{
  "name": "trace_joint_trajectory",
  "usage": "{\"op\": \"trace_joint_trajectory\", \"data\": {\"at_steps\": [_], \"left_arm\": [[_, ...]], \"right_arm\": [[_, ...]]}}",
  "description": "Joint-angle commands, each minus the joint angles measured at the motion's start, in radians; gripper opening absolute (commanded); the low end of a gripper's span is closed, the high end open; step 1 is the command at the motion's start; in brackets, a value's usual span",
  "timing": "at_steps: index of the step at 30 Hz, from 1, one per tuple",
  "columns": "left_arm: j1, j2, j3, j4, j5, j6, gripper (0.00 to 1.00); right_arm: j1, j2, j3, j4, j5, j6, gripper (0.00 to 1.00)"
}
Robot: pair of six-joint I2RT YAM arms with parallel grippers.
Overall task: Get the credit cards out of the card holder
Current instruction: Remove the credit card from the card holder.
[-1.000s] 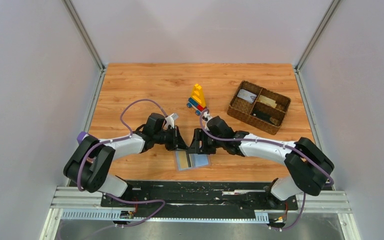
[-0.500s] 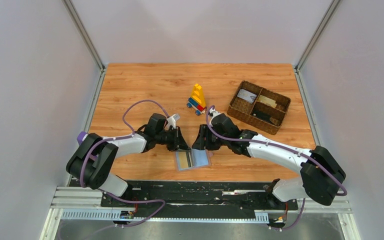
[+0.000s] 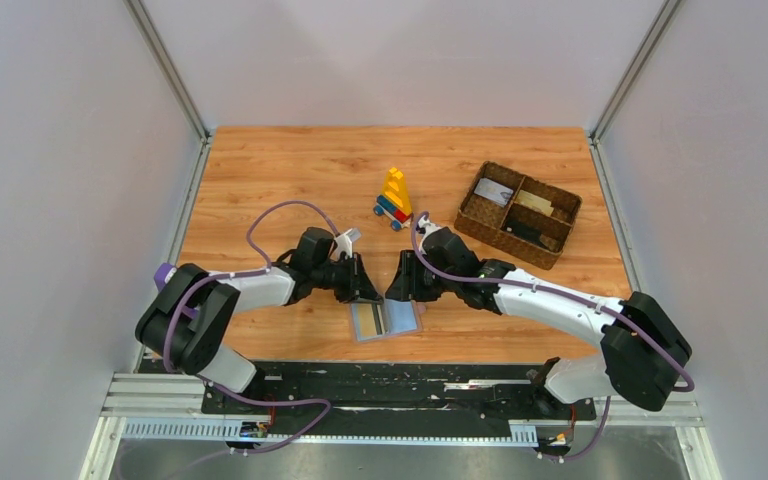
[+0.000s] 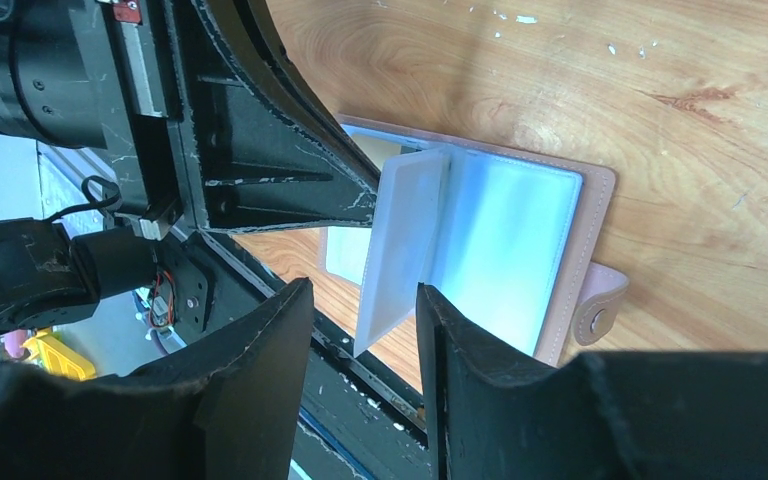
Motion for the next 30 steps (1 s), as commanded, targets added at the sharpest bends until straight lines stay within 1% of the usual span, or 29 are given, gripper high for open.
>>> {"op": "trace_joint_trajectory", "data": {"at_steps": [1, 7, 12, 16, 20, 25, 30], "left_arm": [[-0.012, 0.026, 0.023, 0.048, 0.015, -0.013, 0.15], [-0.024, 0.061, 0.037, 0.063, 0.023, -0.02, 0.16], [-0.026, 0.06, 0.044, 0.057, 0.015, -0.015, 0.16], [-0.026, 0.035, 0.043, 0.023, -0.023, -0.001, 0.17], [-0.025, 0.015, 0.04, -0.018, -0.068, 0.018, 0.24], [-0.026, 0.009, 0.03, -0.015, -0.082, 0.016, 0.29], [-0.026, 0.016, 0.028, -0.005, -0.093, 0.011, 0.35]], "right_arm": [[-0.002, -0.043, 0.018, 0.017, -0.006, -0.021, 0.43], [-0.001, -0.068, 0.02, 0.007, 0.006, -0.032, 0.44], [-0.002, -0.049, 0.023, 0.008, -0.011, -0.037, 0.44], [-0.002, -0.011, 0.019, 0.017, -0.023, -0.037, 0.4], [-0.004, 0.025, 0.018, 0.026, -0.021, -0.043, 0.33], [-0.004, 0.082, 0.011, 0.031, 0.005, -0.045, 0.3], [-0.005, 0.13, 0.005, 0.033, 0.031, -0.044, 0.3]]}}
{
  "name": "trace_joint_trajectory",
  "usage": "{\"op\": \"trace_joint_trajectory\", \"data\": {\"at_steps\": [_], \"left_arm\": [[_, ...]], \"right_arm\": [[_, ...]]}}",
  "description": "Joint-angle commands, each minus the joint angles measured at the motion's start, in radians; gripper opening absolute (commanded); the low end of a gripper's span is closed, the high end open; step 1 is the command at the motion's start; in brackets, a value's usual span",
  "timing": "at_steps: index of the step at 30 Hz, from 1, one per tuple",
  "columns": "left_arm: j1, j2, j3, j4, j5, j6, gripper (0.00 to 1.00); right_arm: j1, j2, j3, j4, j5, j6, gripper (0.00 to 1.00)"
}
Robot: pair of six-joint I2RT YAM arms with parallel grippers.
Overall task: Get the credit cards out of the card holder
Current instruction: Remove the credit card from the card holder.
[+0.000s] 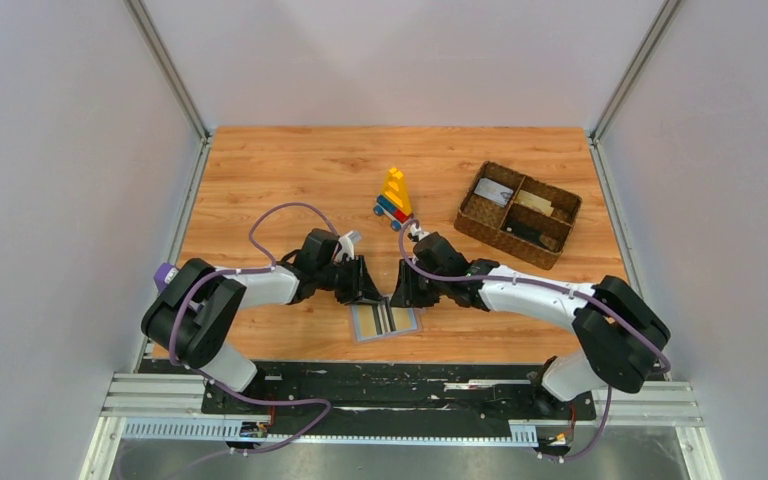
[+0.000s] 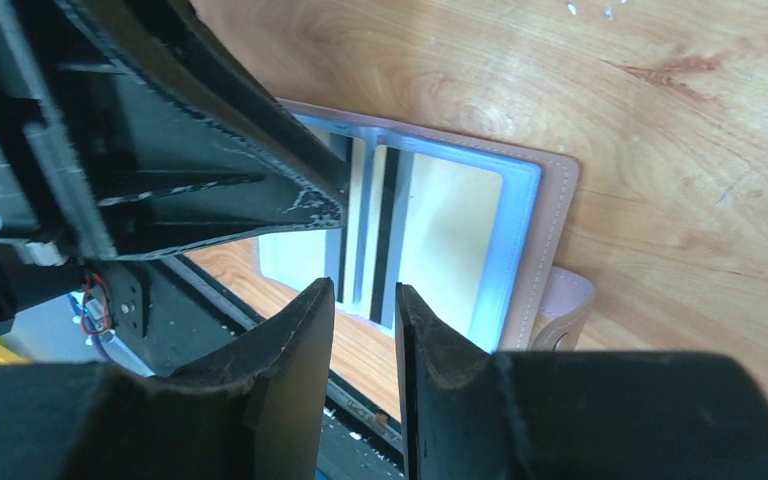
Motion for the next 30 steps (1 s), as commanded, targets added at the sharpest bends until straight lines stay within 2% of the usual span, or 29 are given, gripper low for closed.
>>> {"op": "trace_joint_trajectory", "data": {"at_steps": [1, 20, 30], "left_arm": [[-0.006, -0.022, 0.014, 0.021, -0.019, 0.016, 0.36], [-0.01, 0.032, 0.001, 0.077, -0.027, 0.003, 0.39], [-0.028, 0.042, -0.041, 0.152, -0.039, -0.043, 0.37]], "right_arm": [[-0.004, 0.029, 0.004, 0.032, 0.038, -0.013, 0.3], [-0.011, 0.089, -0.046, 0.048, 0.078, 0.025, 0.28], [-0.01, 0.101, -0.058, 0.082, 0.042, 0.044, 0.21]]}}
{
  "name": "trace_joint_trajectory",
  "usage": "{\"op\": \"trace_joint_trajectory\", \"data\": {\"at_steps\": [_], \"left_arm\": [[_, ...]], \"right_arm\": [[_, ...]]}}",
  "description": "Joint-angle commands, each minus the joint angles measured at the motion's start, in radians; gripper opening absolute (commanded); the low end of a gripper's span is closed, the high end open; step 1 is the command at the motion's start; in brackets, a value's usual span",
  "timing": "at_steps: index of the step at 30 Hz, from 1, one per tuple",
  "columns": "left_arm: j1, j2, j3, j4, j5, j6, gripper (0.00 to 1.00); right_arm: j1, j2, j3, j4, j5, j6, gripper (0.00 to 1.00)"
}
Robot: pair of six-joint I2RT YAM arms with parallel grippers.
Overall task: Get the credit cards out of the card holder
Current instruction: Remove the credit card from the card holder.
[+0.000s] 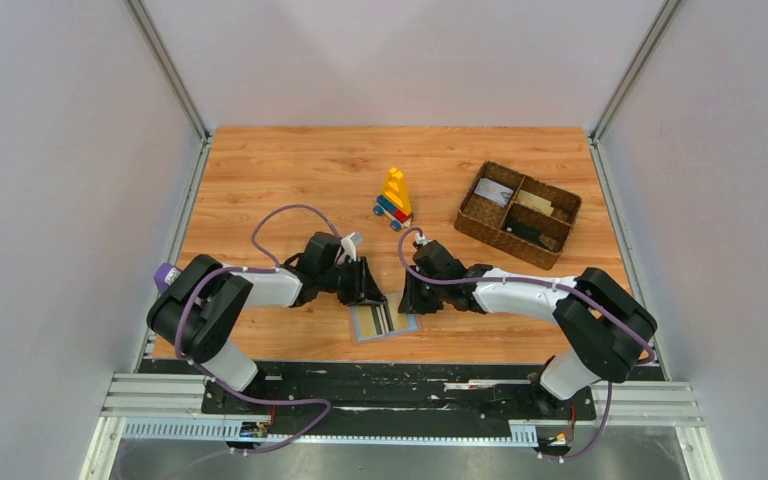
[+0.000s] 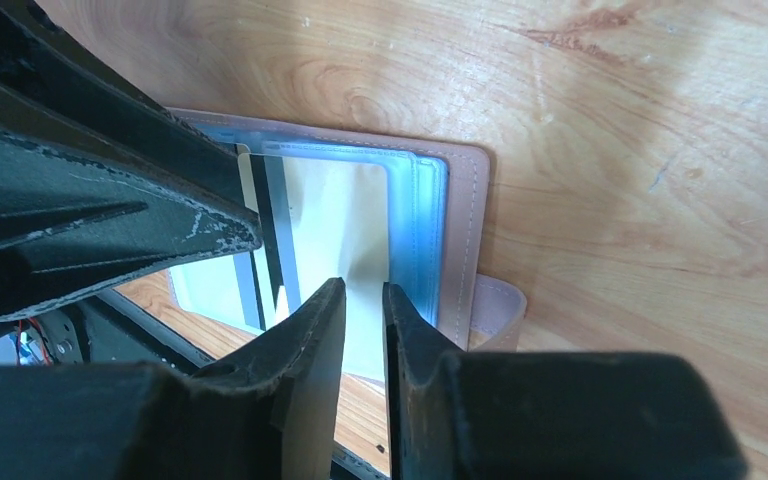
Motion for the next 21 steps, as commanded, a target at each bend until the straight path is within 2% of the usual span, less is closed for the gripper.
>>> {"op": "trace_joint_trajectory", "data": {"at_steps": [1, 8, 14, 21], "left_arm": [[-0.012, 0.006, -0.028, 0.082, -0.008, -0.03, 0.35], [-0.014, -0.006, -0.051, 0.123, 0.008, -0.064, 0.23], [-0.012, -0.039, -0.051, 0.105, 0.0, -0.085, 0.01], [-0.012, -0.11, -0.031, -0.032, -0.069, -0.061, 0.0]], "right_arm": [[-0.004, 0.023, -0.003, 0.043, -0.015, 0.015, 0.21], [-0.007, 0.025, -0.007, 0.045, -0.014, 0.019, 0.2], [-0.018, 0.018, -0.017, 0.044, -0.013, 0.015, 0.2], [-0.024, 0.013, -0.018, 0.043, 0.003, 0.006, 0.2]]}}
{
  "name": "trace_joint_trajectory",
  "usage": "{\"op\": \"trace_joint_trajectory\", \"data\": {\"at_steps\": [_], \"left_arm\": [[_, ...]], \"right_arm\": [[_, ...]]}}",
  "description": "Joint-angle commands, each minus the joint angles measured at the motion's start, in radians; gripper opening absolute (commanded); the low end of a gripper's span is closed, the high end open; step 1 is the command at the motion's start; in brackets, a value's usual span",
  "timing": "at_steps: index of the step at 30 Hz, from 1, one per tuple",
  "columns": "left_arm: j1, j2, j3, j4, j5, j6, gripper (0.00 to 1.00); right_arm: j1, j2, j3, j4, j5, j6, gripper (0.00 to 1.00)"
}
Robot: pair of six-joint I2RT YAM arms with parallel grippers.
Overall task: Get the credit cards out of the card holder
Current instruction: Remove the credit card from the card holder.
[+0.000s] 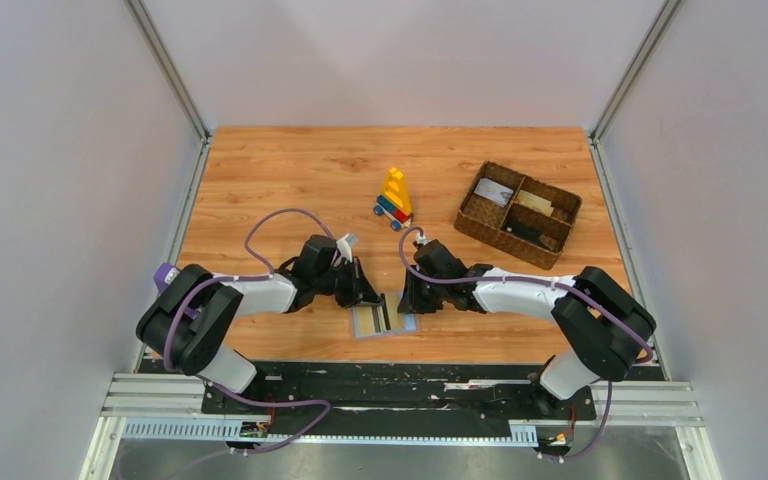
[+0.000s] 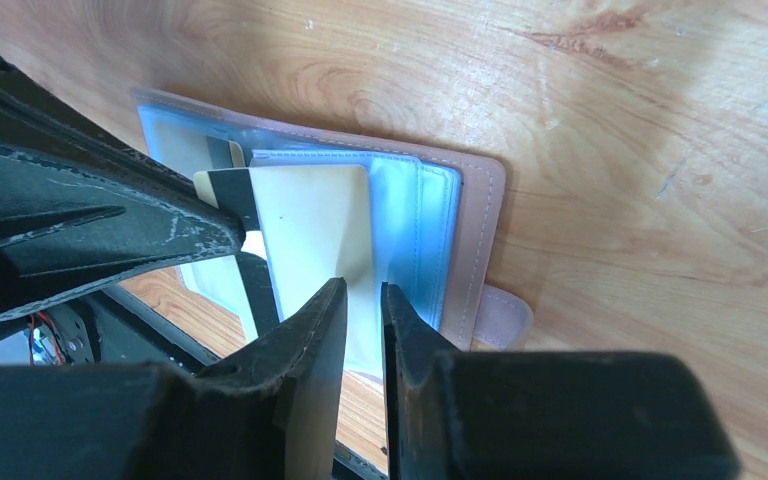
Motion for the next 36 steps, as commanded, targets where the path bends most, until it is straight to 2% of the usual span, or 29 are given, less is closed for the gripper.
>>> {"op": "trace_joint_trajectory", "data": {"at_steps": [1, 10, 16, 24, 28, 32, 36], "left_arm": [[-0.004, -0.06, 0.022, -0.086, -0.057, 0.02, 0.0], [-0.004, -0.086, 0.02, -0.094, -0.049, 0.016, 0.0], [-0.002, -0.155, 0.027, -0.189, -0.117, 0.033, 0.0], [0.008, -0.307, 0.046, -0.31, -0.208, 0.023, 0.0], [0.012, -0.395, 0.06, -0.361, -0.261, 0.004, 0.0], [0.017, -0.477, 0.071, -0.384, -0.275, -0.031, 0.0], [0.02, -0.527, 0.081, -0.39, -0.257, -0.082, 0.0]], "right_arm": [[-0.01, 0.002, -0.012, 0.019, 0.027, -0.001, 0.2], [-0.016, -0.002, -0.014, 0.018, 0.031, -0.007, 0.2], [-0.017, -0.046, -0.011, 0.015, 0.068, -0.056, 0.2], [0.01, -0.213, -0.075, 0.182, 0.109, -0.219, 0.21], [0.046, -0.288, -0.13, 0.317, 0.129, -0.355, 0.21], [0.178, -0.391, -0.289, 0.609, 0.2, -0.658, 0.22], [0.304, -0.431, -0.42, 0.913, 0.24, -0.984, 0.25]]}}
